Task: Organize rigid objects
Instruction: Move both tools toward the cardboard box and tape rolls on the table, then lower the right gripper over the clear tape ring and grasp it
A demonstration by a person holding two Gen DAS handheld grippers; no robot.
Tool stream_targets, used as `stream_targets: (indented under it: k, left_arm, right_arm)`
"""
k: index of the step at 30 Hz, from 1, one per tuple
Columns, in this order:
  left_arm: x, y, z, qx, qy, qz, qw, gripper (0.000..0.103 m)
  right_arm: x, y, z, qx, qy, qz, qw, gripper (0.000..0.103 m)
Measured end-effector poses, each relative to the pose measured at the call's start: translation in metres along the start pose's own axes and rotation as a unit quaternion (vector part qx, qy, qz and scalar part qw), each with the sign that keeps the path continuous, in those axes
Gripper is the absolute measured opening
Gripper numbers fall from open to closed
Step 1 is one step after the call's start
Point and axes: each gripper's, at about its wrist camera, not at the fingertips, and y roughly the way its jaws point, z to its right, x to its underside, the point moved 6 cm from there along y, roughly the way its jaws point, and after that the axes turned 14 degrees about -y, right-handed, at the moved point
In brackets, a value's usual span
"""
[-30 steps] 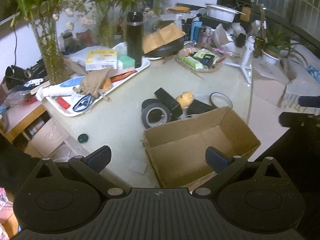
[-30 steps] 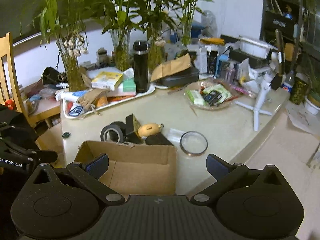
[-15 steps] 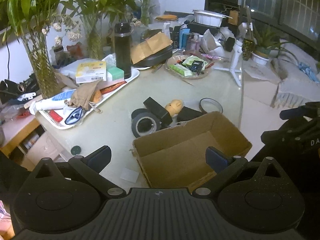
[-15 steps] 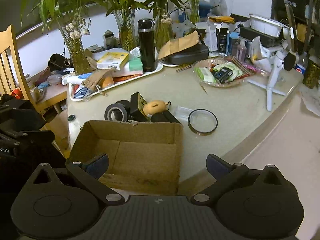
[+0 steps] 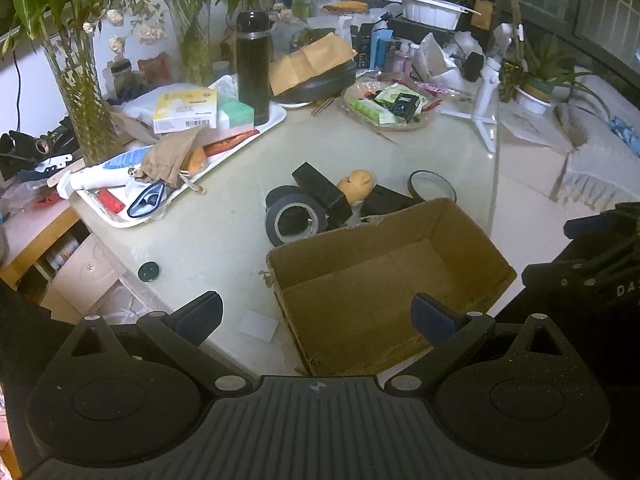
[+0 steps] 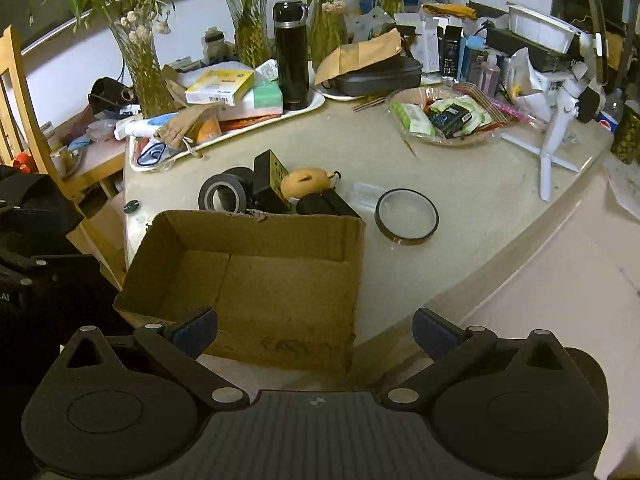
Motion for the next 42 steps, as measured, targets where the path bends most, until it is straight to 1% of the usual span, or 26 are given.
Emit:
stream_targets:
  k: [8,14,19,23,27,30,33,38,42]
  left_arm:
    - [-0.003,0.006,0.001,0.005,-0.003,-0.006,1.0000,0.103]
    - [-0.006,0.009,0.001,0.011,-0.003,-0.006,0.9999,0.103]
    - [-0.011,0.012,-0.003,0.015,-0.006,-0.005,0.9999,0.103]
    - [-0.014,0.015,-0.006,0.014,-0.008,-0.007,0.9998,0.103]
    - [-0.016,0.015,-0.006,0.015,-0.007,-0.006,0.9998,0.103]
    - [-0.017,0.016,-0.006,0.016,-0.008,-0.006,0.9998,0.103]
    - [-0.018,0.017,-0.007,0.015,-0.009,-0.006,0.9998,0.103]
    - [-0.018,0.019,-0.010,0.013,-0.009,-0.006,0.9999,0.103]
    - [-0.020,0.023,-0.015,0.014,-0.013,-0.006,0.9998,0.103]
  right_arm:
    - [-0.003,0.008,0.006,-0.006,0.019,-0.009,1.000,0.103]
    - [-0.008,0.018,0.010,0.001,0.013,-0.023,1.000,0.103]
    - [-0.016,0.022,0.014,0.004,0.000,-0.023,1.000,0.103]
    - [-0.022,0.025,0.019,-0.007,0.003,-0.018,1.000,0.103]
    - [-0.028,0.030,0.029,-0.017,0.027,-0.019,0.999,0.103]
    - [-0.032,0.035,0.039,-0.007,0.037,-0.025,0.999,0.103]
    - [-0.034,0.039,0.048,-0.003,0.048,-0.021,0.999,0.103]
    - [-0.037,0.046,0.060,0.013,0.043,-0.021,0.999,0.103]
    - [-0.041,0.054,0.071,0.014,0.044,-0.017,0.999,0.103]
